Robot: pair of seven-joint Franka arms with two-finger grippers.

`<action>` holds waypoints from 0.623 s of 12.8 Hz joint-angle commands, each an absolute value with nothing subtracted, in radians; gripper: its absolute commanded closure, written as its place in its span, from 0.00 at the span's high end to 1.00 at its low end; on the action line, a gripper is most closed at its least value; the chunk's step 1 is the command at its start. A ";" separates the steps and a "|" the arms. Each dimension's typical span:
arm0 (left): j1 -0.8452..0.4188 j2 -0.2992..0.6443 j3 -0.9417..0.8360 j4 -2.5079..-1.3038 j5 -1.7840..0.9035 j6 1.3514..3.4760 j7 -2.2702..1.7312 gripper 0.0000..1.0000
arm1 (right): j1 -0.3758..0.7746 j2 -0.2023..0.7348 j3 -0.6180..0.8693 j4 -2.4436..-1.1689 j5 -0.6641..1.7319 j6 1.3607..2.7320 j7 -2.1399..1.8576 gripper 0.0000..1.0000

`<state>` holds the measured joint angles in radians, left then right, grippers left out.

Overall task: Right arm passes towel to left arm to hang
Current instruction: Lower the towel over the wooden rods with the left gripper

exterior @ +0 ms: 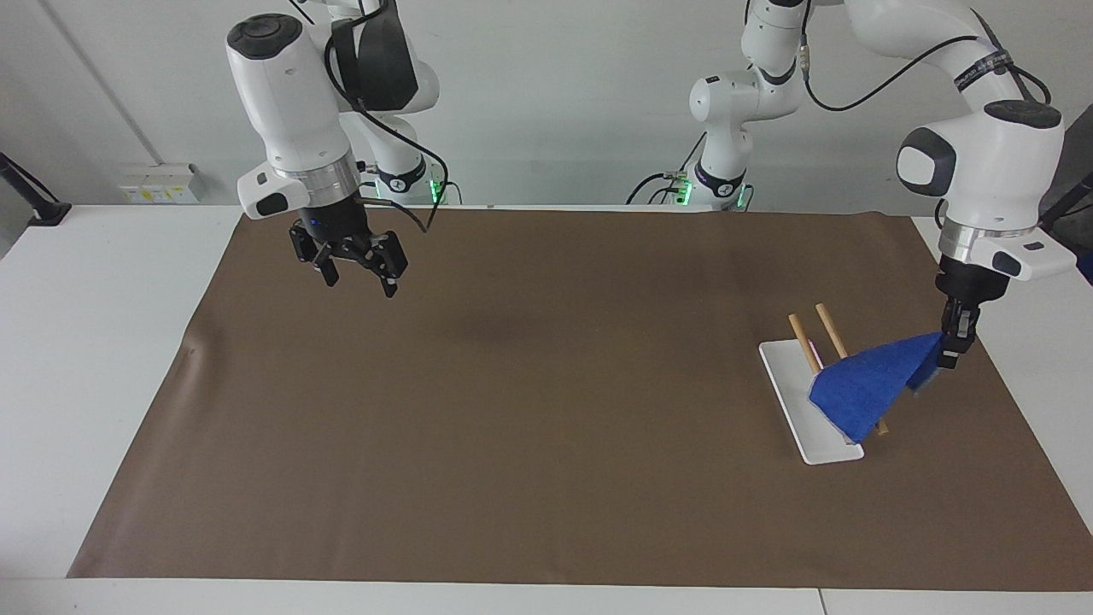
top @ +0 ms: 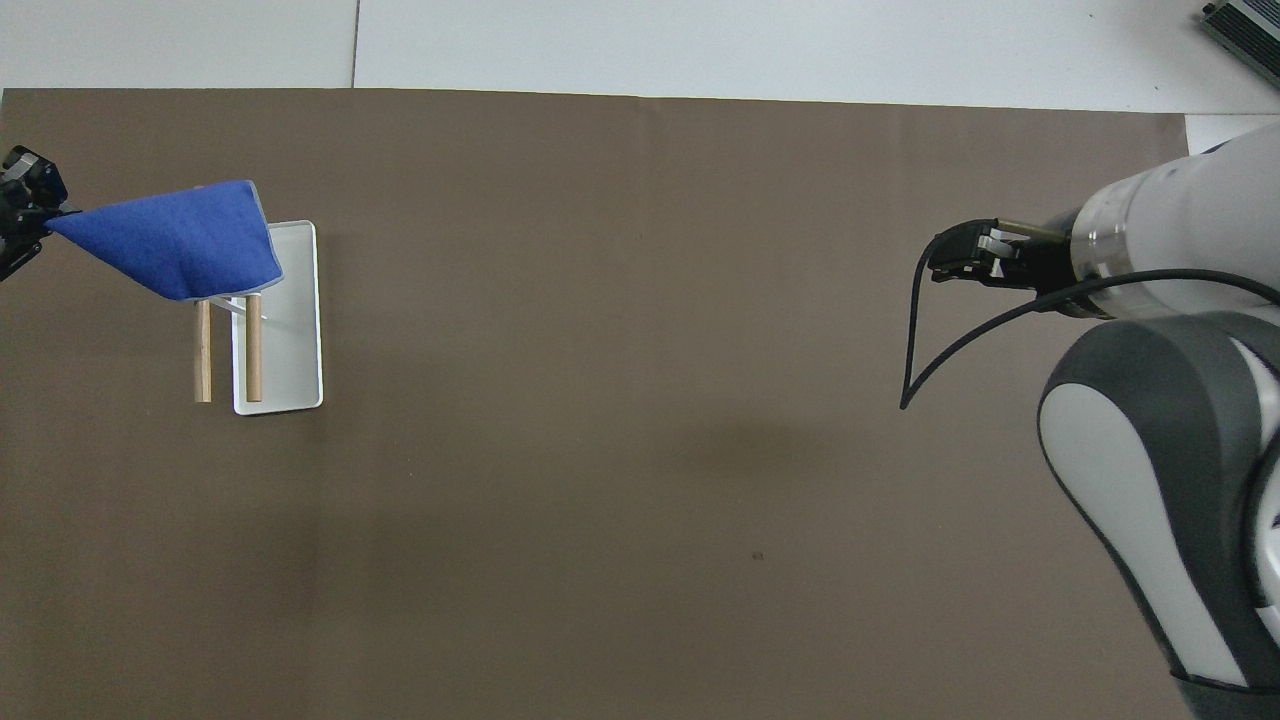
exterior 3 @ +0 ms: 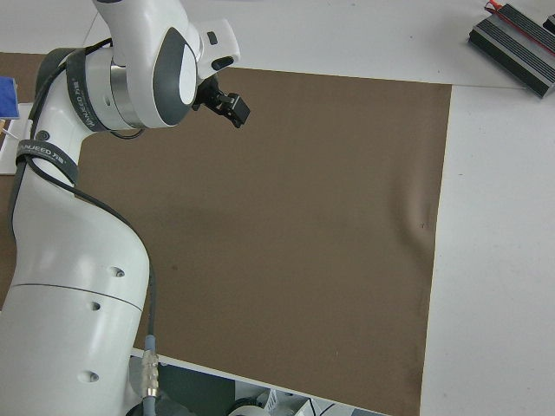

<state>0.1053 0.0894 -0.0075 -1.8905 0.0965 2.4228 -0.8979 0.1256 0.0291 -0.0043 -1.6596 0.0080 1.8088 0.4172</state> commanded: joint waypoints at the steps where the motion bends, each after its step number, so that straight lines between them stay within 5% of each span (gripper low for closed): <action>1: 0.106 0.092 -0.009 -1.946 0.115 2.485 -0.885 0.00 | 0.069 0.028 0.003 -1.589 -0.002 1.709 0.333 1.00; 8: 0.089 0.115 -0.020 -2.028 0.110 2.673 -0.998 0.00 | 0.078 -0.007 -0.120 -1.503 -0.011 1.508 0.181 1.00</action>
<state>0.0998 0.1196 -0.0205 -1.9748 0.0965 2.5926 -0.9420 0.0726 0.0173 -0.1057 -1.5159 0.0080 1.5562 0.2085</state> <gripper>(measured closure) 0.978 0.000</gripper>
